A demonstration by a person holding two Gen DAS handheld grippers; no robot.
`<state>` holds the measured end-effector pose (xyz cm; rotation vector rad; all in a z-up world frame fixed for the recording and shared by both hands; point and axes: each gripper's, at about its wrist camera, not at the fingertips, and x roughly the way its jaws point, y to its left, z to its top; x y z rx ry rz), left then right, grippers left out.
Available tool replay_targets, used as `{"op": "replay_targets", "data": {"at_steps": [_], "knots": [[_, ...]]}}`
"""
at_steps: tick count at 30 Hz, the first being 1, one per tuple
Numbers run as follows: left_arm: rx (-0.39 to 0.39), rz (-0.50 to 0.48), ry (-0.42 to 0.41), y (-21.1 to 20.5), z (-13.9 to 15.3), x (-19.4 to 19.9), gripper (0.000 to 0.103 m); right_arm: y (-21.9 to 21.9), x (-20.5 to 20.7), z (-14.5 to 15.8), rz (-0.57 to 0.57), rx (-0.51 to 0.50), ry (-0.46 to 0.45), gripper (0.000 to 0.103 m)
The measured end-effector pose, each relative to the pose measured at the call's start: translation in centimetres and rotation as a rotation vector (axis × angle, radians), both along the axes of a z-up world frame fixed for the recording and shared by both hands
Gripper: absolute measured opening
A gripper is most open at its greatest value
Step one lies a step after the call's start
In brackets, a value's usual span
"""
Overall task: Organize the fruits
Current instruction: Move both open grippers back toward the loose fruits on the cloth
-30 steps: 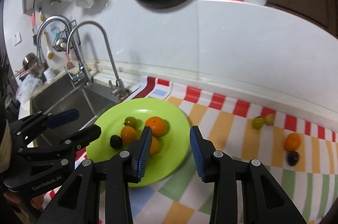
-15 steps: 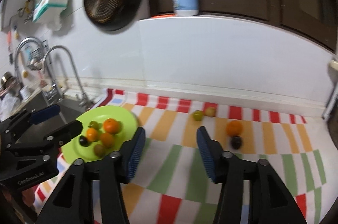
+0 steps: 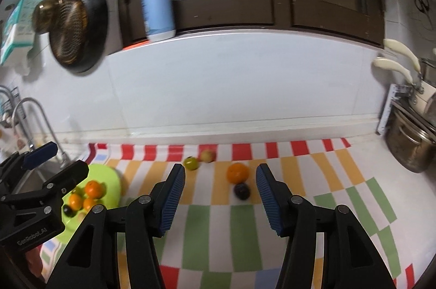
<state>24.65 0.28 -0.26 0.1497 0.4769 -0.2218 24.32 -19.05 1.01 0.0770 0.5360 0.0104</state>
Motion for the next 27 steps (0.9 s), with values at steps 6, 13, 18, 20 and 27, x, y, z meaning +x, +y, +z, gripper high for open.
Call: {"op": "replay_targets", "data": {"at_steps": [6,13,18,20,27], "knots": [[-0.018,-0.022,0.056,-1.0,-1.4,2.8,0.076,-1.2,2.3,-1.9,-0.046,0.018,0.065,0.055],[0.000,-0.054,0.116,-2.5,-4.1,6.5,0.076,-1.9,4.9,-5.0,-0.062,0.042,0.154,0.055],[0.000,-0.034,0.119,-3.3,-6.2,8.4,0.076,-2.1,6.2,-7.0,-0.072,0.046,0.194,0.055],[-0.002,-0.033,0.136,-3.6,-7.0,9.2,0.076,-2.1,6.7,-7.6,-0.073,0.050,0.207,0.055],[-0.004,-0.040,0.205,-4.6,-9.4,11.4,0.076,-2.4,8.6,-9.6,-0.082,0.064,0.267,0.054]]}}
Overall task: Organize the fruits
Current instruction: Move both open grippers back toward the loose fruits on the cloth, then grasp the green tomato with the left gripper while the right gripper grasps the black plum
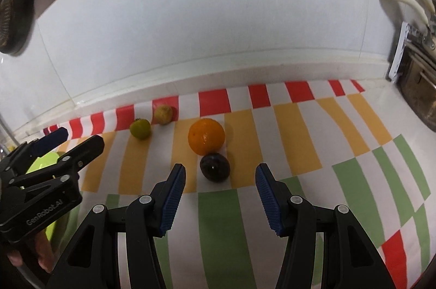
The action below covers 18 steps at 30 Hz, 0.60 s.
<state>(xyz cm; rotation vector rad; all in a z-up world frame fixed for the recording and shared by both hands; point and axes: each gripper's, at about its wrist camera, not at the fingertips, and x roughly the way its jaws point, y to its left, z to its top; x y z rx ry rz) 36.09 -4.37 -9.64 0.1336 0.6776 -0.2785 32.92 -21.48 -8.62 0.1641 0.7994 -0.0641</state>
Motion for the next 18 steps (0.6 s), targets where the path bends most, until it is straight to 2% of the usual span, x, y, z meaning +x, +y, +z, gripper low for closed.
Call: {"op": "replay_targets", "data": {"at_steps": [2,4,9,13,17,18], "knots": [[0.009,0.000,0.006,-0.3,-0.3,0.8,0.076,0.0,0.5,-0.4,0.002,-0.001,0.012,0.054],[0.014,0.004,0.017,-0.5,-0.6,1.5,0.075,-0.1,1.0,-0.9,0.003,0.001,0.026,0.049],[0.017,-0.005,0.059,-1.4,-1.3,3.4,0.069,-0.1,1.9,-1.7,-0.003,0.015,0.051,0.049],[0.023,-0.008,0.080,-2.0,-1.6,4.7,0.065,-0.1,2.6,-2.4,-0.006,0.014,0.071,0.044],[0.044,-0.023,0.095,-2.8,-1.8,5.6,0.054,0.0,3.0,-2.7,-0.004,0.027,0.078,0.042],[0.052,-0.026,0.096,-3.0,-1.8,5.7,0.048,0.1,3.0,-2.7,-0.002,0.025,0.078,0.041]]}}
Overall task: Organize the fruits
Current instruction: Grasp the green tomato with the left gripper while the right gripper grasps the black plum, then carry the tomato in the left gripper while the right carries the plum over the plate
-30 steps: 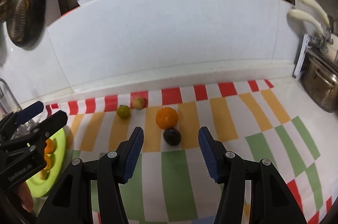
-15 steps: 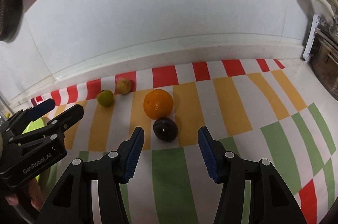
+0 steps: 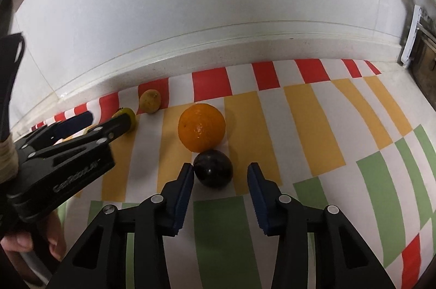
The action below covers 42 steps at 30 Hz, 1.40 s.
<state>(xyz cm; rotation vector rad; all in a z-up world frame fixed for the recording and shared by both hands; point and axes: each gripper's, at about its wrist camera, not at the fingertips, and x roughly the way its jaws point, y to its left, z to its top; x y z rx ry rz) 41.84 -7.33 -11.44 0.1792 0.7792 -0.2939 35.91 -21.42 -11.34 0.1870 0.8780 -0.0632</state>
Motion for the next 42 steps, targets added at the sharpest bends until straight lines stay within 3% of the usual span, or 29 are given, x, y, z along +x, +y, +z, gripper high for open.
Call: {"op": "replay_targets", "data": {"at_steps": [5,14,24,42], "knots": [[-0.007,-0.014,0.044,-0.2,-0.4,0.7,0.029,0.3,0.3,-0.1,0.010,0.006,-0.002,0.031],[-0.019,-0.035,0.037,-0.1,0.4,-0.5,0.028,-0.7,-0.6,0.7,-0.014,0.008,-0.018,0.030],[-0.057,-0.057,-0.031,1.0,4.2,-5.4,0.028,-1.5,-2.9,3.8,0.018,0.006,-0.078,0.030],[-0.112,-0.005,-0.147,5.2,10.0,-14.1,0.028,2.6,-9.5,9.9,0.139,-0.006,-0.215,0.030]]}}
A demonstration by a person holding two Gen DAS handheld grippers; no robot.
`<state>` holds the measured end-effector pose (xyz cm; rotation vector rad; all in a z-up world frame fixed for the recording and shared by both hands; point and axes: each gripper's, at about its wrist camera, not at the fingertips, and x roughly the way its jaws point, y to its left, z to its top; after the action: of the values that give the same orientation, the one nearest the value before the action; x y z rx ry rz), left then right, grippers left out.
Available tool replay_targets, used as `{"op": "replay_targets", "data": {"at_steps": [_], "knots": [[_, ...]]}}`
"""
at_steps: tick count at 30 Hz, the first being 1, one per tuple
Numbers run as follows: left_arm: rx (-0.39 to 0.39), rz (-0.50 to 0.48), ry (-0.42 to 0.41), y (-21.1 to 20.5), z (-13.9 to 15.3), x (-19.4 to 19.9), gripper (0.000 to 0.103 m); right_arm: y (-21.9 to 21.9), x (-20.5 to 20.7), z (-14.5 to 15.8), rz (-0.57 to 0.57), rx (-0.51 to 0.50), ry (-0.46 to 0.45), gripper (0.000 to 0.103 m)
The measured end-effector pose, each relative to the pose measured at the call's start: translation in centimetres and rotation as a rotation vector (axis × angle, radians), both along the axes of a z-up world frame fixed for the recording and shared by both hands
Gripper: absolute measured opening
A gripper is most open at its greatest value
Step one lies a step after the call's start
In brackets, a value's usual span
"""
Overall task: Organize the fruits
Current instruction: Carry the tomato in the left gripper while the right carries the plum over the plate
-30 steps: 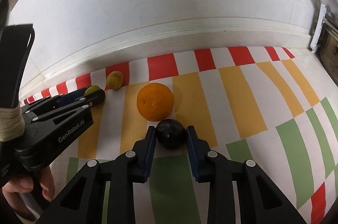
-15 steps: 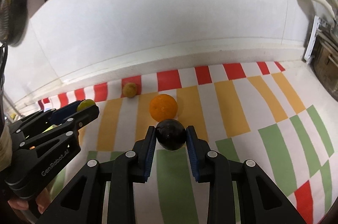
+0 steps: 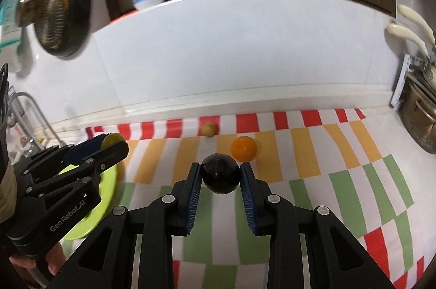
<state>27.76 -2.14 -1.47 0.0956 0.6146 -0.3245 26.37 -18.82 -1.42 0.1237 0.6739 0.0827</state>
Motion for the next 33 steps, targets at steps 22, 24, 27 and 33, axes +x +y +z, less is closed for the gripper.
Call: {"op": "replay_targets", "data": {"at_steps": [22,24,27,33], "knots": [[-0.017,0.178,-0.107,8.3,4.0,-7.6,0.028,8.3,-4.4,4.3,0.247,0.007,-0.121,0.030],[-0.018,0.200,-0.113,9.1,4.2,-7.9,0.028,9.1,-4.2,4.5,0.275,0.009,-0.124,0.030],[-0.012,0.235,-0.121,10.2,4.3,-8.0,0.028,10.6,-3.6,4.5,0.321,0.007,-0.120,0.030],[0.000,0.313,-0.116,13.0,4.0,-8.0,0.028,13.6,-2.0,4.4,0.388,0.005,-0.114,0.030]]}}
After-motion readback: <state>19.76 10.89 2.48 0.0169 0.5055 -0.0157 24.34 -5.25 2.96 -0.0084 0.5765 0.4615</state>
